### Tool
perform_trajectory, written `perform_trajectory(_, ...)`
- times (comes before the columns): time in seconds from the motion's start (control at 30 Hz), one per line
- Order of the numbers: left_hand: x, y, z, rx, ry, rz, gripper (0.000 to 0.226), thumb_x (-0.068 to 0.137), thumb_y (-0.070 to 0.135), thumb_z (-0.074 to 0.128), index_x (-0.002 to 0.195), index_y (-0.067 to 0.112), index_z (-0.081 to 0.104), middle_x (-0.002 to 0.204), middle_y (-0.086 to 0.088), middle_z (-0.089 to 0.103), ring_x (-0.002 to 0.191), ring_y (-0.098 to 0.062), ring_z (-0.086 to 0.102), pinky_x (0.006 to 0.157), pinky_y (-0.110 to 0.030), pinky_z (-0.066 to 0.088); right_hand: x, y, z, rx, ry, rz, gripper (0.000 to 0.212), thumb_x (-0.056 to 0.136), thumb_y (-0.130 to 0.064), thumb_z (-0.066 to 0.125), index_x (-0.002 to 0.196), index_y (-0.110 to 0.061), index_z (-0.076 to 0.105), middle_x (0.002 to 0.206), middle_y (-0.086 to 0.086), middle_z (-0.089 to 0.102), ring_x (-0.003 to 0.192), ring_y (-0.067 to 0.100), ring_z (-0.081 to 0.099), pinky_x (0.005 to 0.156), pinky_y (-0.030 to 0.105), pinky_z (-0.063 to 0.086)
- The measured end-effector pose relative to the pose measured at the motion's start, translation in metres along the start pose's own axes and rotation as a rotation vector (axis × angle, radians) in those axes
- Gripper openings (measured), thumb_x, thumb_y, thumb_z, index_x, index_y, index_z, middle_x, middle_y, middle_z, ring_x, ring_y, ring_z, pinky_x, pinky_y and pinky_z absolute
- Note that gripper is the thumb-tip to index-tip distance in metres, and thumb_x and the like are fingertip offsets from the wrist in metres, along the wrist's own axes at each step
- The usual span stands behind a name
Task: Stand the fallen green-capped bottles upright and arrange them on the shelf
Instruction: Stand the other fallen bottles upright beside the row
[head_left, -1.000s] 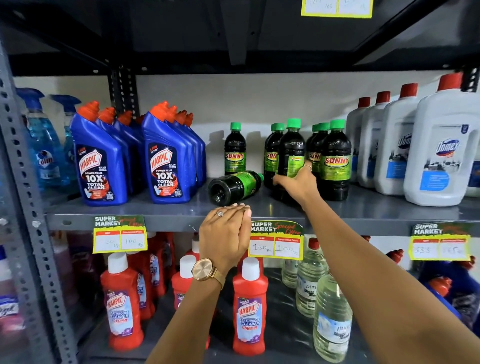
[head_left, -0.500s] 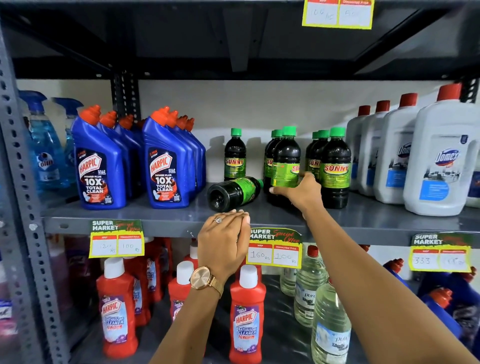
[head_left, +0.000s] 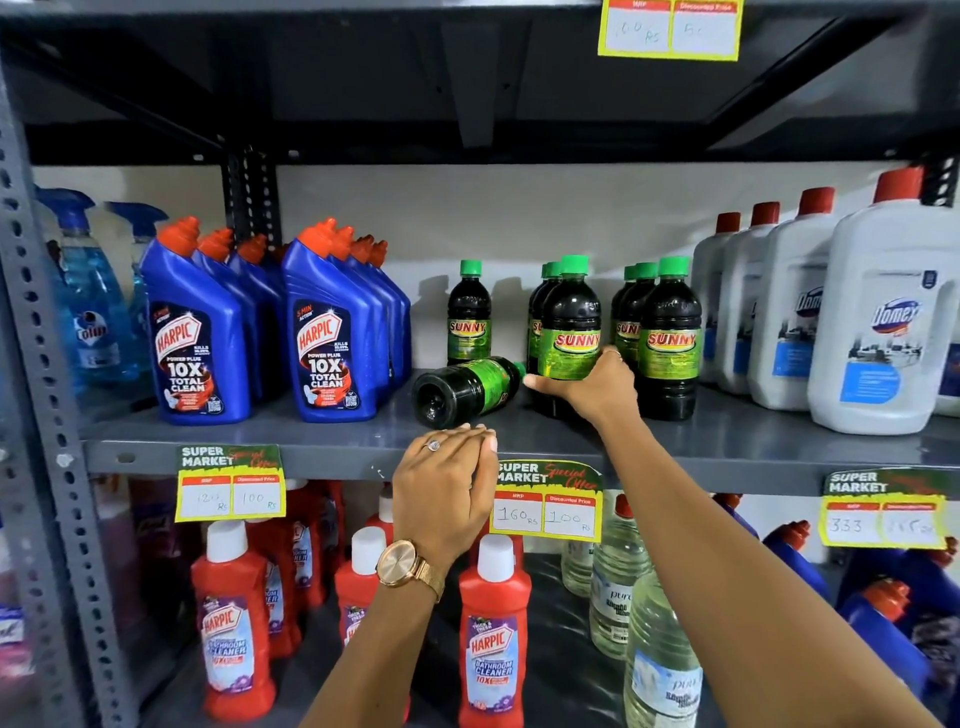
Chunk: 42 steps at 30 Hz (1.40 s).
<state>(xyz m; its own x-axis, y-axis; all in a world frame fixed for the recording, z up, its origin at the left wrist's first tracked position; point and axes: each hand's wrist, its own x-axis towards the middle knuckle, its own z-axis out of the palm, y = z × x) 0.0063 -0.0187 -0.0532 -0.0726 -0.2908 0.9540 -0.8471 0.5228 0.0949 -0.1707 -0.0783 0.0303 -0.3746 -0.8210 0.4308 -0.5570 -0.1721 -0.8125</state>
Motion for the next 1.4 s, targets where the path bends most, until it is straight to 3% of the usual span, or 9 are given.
perform_trajectory(0.2, -0.001, 0.000, 0.000, 0.001, -0.010, 0.004, 0.038, 0.093, 0.027, 0.040, 0.090, 0.013, 0.075, 0.092, 0.002, 0.075, 0.089, -0.012, 0.068, 0.087, -0.025, 0.042, 0.006, 0.005, -0.002, -0.013, -0.056, -0.001, 0.090, 0.052, -0.034, 0.094, 0.122, -0.004, 0.046, 0.122, 0.014, 0.063, 0.114, 0.033, 0.060, 0.093, 0.042, 0.052)
perform_trajectory(0.57, 0.002, -0.002, -0.012, -0.031, -0.193, 0.003, 0.038, 0.095, 0.031, 0.038, 0.103, 0.015, 0.072, 0.104, 0.003, 0.073, 0.102, -0.011, 0.065, 0.095, -0.024, 0.038, -0.007, -0.008, -0.003, -0.208, 0.189, -0.148, 0.114, 0.067, -0.072, 0.066, 0.145, 0.001, 0.027, 0.145, 0.022, 0.039, 0.133, 0.041, 0.038, 0.104, 0.052, 0.038)
perform_trajectory(0.67, 0.005, -0.014, -0.026, -0.022, -0.333, 0.147, 0.044, 0.096, 0.038, 0.035, 0.118, 0.014, 0.065, 0.119, 0.001, 0.068, 0.114, -0.013, 0.059, 0.102, -0.026, 0.035, -0.011, -0.016, -0.007, -0.118, 0.392, -0.513, 0.074, 0.086, -0.062, 0.050, 0.130, -0.002, 0.050, 0.120, 0.020, 0.056, 0.112, 0.035, 0.053, 0.094, 0.047, 0.047)
perform_trajectory(0.8, 0.005, -0.038, -0.050, 0.097, -0.269, 0.199, 0.046, 0.094, 0.041, 0.039, 0.114, 0.010, 0.066, 0.114, -0.003, 0.069, 0.108, -0.017, 0.061, 0.105, -0.030, 0.034, -0.022, -0.037, -0.005, -0.204, 0.094, -0.746, 0.043, 0.093, -0.053, 0.046, 0.082, -0.014, 0.062, 0.074, 0.006, 0.063, 0.069, 0.021, 0.059, 0.065, 0.040, 0.051)
perform_trajectory(0.9, 0.002, -0.064, -0.059, 0.214, -0.269, 0.057, 0.058, 0.097, 0.049, 0.027, 0.115, 0.007, 0.064, 0.113, -0.009, 0.068, 0.109, -0.025, 0.061, 0.102, -0.032, 0.032, -0.029, -0.063, 0.012, -0.317, -0.233, -0.430, 0.075, 0.086, -0.072, 0.034, 0.073, -0.004, 0.063, 0.061, 0.011, 0.066, 0.051, 0.023, 0.065, 0.059, 0.037, 0.057)
perform_trajectory(1.0, -0.002, -0.079, -0.056, 0.290, -0.303, 0.018, 0.069, 0.096, 0.055, 0.019, 0.117, 0.006, 0.063, 0.112, -0.011, 0.069, 0.106, -0.028, 0.062, 0.096, -0.032, 0.034, -0.024, -0.082, 0.031, -0.432, -0.429, 0.014, 0.094, 0.075, -0.086, 0.028, 0.109, -0.005, 0.062, 0.071, 0.012, 0.069, 0.067, 0.024, 0.075, 0.082, 0.039, 0.060)
perform_trajectory(1.17, 0.000, -0.078, -0.054, 0.315, -0.272, 0.007, 0.072, 0.096, 0.056, 0.015, 0.109, 0.009, 0.068, 0.105, -0.007, 0.072, 0.095, -0.023, 0.067, 0.087, -0.033, 0.049, -0.014, -0.085, 0.048, -0.467, -0.437, 0.201, 0.117, 0.064, -0.092, 0.037, 0.147, -0.009, 0.036, 0.146, 0.017, 0.046, 0.105, 0.030, 0.066, 0.093, 0.036, 0.051)
perform_trajectory(1.3, -0.001, -0.080, -0.050, 0.321, -0.229, 0.011, 0.065, 0.096, 0.053, 0.022, 0.104, 0.010, 0.070, 0.103, -0.007, 0.073, 0.094, -0.022, 0.068, 0.085, -0.032, 0.049, -0.005, -0.074, 0.068, -0.068, -0.462, 0.341, 0.095, 0.056, -0.076, 0.066, 0.124, -0.011, 0.057, 0.112, 0.011, 0.067, 0.056, 0.022, 0.072, 0.059, 0.025, 0.060)
perform_trajectory(1.4, -0.003, -0.080, -0.047, 0.287, -0.175, -0.010, 0.051, 0.093, 0.048, 0.038, 0.101, 0.010, 0.072, 0.102, -0.006, 0.073, 0.095, -0.021, 0.068, 0.087, -0.032, 0.046, -0.011, -0.061, 0.077, 0.067, -0.360, 0.315, 0.080, 0.054, -0.073, 0.066, 0.101, -0.009, 0.063, 0.076, 0.005, 0.068, 0.059, 0.024, 0.074, 0.071, 0.031, 0.062)
